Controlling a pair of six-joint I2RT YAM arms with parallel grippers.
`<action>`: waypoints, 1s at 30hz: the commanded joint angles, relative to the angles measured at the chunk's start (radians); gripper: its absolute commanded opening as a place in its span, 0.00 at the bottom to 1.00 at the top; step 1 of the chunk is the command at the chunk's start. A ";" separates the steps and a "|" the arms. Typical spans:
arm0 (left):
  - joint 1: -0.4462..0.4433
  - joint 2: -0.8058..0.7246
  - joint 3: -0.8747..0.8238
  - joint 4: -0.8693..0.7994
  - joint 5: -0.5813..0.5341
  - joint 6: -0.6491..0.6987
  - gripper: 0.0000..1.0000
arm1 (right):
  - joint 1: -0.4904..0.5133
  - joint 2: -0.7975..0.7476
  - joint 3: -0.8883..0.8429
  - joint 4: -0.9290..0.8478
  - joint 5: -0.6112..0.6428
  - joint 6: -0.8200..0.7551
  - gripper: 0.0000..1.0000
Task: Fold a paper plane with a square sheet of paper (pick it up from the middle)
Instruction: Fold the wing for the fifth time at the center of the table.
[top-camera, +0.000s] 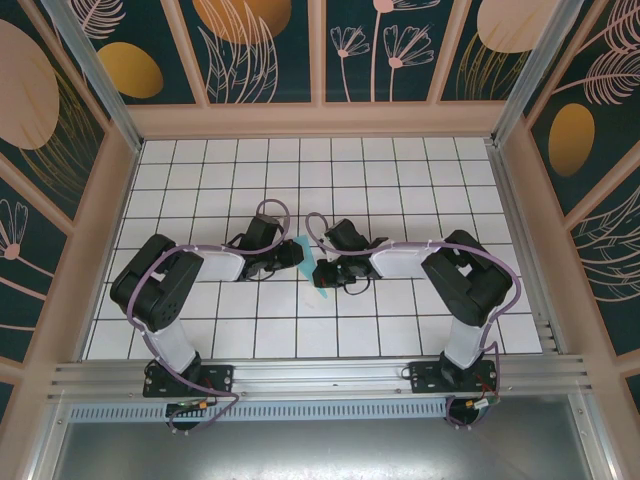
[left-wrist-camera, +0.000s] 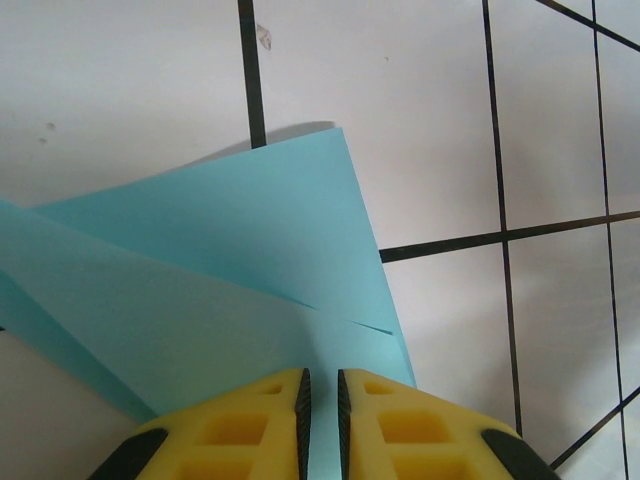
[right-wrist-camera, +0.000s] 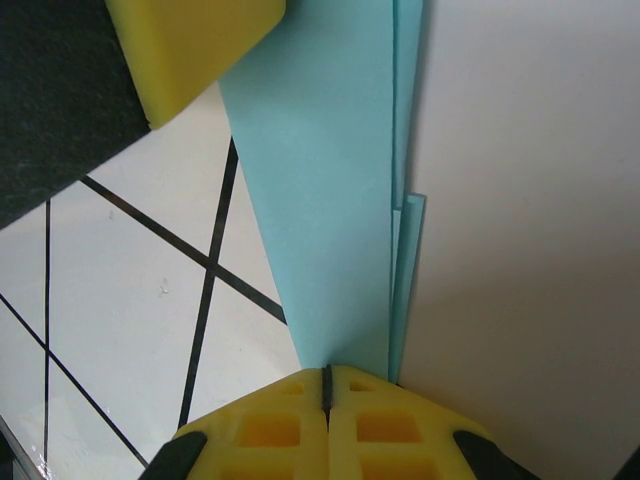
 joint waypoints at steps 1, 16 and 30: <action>0.024 0.034 -0.005 0.021 -0.036 0.043 0.19 | -0.007 0.047 -0.047 -0.090 0.036 -0.024 0.00; 0.204 0.146 0.069 -0.039 -0.036 0.108 0.18 | -0.017 0.049 -0.134 -0.077 0.019 -0.026 0.00; 0.307 0.090 0.105 -0.061 0.016 0.113 0.18 | -0.019 0.037 -0.125 -0.067 0.018 -0.019 0.00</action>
